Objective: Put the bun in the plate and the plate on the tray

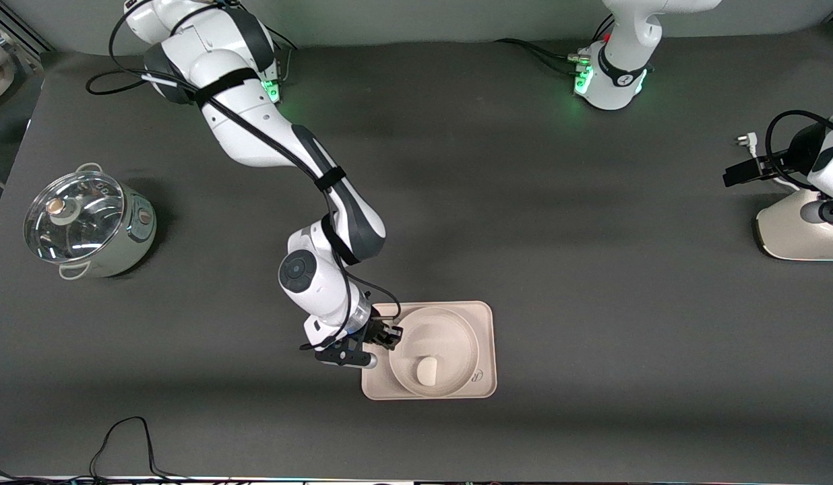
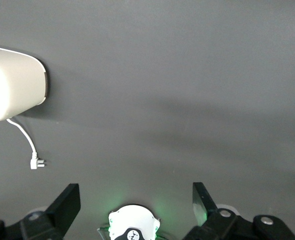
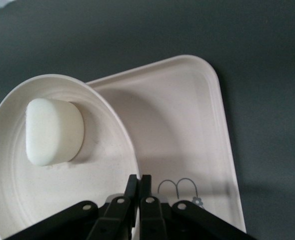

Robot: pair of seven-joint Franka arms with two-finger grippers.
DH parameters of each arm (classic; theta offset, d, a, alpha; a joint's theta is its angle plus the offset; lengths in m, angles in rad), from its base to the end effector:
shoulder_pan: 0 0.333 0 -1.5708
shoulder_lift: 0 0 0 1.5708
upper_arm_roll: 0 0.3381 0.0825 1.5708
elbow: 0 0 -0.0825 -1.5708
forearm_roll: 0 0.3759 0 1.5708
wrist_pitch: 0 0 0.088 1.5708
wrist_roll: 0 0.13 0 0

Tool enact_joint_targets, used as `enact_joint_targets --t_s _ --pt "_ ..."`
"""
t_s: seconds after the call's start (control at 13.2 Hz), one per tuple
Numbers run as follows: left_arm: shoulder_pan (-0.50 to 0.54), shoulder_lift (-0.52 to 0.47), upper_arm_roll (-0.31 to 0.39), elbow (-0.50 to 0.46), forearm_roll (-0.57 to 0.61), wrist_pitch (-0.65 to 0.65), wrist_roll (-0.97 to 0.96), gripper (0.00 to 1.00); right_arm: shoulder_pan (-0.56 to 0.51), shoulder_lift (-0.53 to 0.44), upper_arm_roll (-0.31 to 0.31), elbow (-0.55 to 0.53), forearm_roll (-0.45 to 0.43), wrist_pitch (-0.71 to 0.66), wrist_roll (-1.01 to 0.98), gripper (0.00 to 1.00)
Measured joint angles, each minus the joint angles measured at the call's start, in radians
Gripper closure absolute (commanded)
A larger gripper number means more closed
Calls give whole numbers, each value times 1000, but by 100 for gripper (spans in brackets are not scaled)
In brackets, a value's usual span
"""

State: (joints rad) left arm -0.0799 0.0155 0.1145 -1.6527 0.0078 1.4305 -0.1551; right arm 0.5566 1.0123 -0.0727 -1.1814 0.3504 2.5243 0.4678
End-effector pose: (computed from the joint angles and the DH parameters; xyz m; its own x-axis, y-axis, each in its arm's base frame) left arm 0.5244 0.0188 0.5683 0.9544 0.1891 -0.2311 0.1835 -0.9820 -0.0458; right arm 0.7069 0.3946 0.1968 0.9613 -0.2166 0.1702 -0.1507 -0.9307 -0.3332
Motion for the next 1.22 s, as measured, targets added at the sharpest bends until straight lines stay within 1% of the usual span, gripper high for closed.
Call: enact_joint_targets --t_s 0.23,0.3,0.38,0.46,0.84,1.06,1.22 --pt "0 0 0 0 0 0 0 0 2 25 2 4 1 13 0 100" --pt "0 0 0 0 0 0 0 0 3 29 2 4 1 13 0 82" --pt "0 0 0 0 0 0 0 0 3 31 2 4 1 13 0 30" --pt "0 0 0 0 -1 0 0 0 3 31 2 4 2 13 1 0" --pt "0 0 -2 0 -1 0 0 0 1 25 1 21 4 -3 3 0" --pt "0 0 -2 0 -1 -6 0 0 -1 -23 -12 37 4 -144 4 0" --pt "0 0 -2 0 -1 -7 0 0 -3 -94 -40 47 4 -283 4 0"
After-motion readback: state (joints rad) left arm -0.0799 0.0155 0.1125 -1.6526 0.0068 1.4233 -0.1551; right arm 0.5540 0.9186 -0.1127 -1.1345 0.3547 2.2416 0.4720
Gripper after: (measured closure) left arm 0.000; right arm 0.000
